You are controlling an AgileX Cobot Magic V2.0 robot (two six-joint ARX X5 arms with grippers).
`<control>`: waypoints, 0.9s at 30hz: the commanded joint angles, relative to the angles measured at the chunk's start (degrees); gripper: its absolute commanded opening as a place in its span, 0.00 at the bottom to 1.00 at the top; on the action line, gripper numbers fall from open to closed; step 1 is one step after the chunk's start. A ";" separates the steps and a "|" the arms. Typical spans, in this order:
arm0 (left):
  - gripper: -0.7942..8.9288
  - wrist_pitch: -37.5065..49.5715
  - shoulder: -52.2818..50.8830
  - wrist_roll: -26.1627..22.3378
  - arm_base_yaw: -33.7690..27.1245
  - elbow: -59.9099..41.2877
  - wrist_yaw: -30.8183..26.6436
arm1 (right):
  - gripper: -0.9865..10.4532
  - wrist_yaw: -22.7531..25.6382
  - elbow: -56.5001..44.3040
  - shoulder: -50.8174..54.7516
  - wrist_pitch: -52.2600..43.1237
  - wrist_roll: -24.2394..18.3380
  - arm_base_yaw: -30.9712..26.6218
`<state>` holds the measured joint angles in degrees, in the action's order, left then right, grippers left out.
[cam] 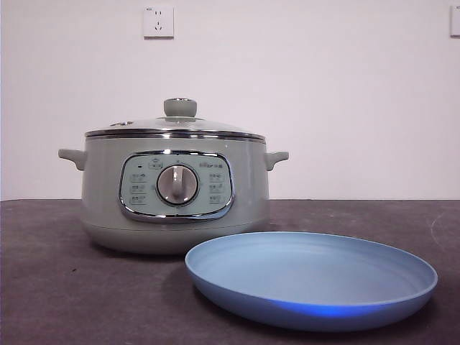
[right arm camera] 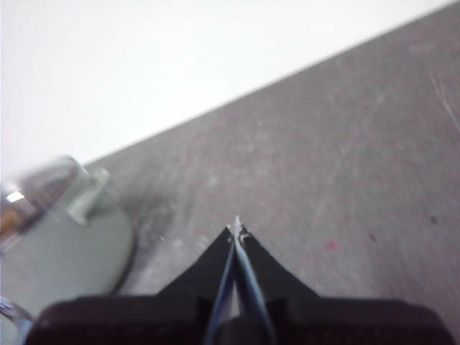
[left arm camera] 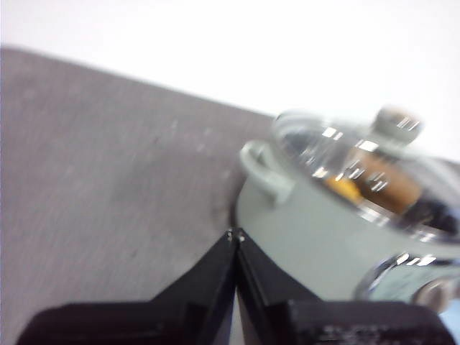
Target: Take the corn out from the steamer,put the corn on the plate,close the lid
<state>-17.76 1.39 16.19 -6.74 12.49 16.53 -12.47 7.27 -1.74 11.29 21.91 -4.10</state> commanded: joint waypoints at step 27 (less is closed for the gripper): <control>0.08 -13.46 38.47 -10.97 0.11 39.36 26.56 | 0.08 -28.17 49.05 -46.99 25.31 -23.19 5.09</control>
<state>-30.92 39.70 7.42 -6.72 51.24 42.46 -40.36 55.29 -48.18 36.32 1.10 0.21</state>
